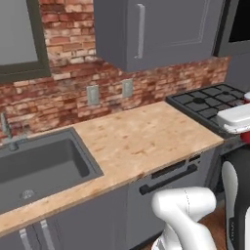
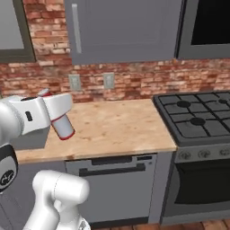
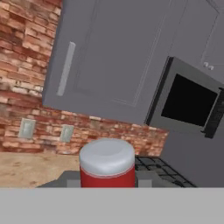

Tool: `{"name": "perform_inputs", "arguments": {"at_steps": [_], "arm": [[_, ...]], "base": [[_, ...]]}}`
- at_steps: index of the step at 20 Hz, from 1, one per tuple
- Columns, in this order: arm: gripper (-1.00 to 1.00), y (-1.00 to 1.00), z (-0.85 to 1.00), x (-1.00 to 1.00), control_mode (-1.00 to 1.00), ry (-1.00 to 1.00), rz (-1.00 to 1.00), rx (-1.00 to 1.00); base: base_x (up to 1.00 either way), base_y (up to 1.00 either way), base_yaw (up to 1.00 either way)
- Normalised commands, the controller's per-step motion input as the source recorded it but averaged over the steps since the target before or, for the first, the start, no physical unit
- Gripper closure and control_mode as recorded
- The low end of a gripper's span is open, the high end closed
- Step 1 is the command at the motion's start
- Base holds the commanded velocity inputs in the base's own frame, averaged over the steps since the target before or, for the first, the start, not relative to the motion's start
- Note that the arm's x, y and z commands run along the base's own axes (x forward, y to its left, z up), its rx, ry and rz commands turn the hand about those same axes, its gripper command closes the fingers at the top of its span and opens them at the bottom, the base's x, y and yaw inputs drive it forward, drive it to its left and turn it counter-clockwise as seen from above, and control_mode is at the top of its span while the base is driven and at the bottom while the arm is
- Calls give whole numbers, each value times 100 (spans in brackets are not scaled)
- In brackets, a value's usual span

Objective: Collect the paprika, ketchup, and shaker from the cabinet and place them next to the stove.

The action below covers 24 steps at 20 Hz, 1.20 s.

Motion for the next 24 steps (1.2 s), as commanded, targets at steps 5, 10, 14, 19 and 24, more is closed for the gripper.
{"name": "perform_inputs", "arguments": {"at_steps": [5,10,14,19,24], "arm": [[100,0,0,0,100,0,0,0],[100,0,0,0,100,0,0,0],[100,0,0,0,100,0,0,0],[100,-6,-21,29,-100,0,20,2],[100,-22,-63,61,-100,1,51,1]], "base": [[52,-80,17],[52,-68,27],[63,-32,33],[43,0,28],[0,0,0]]}}
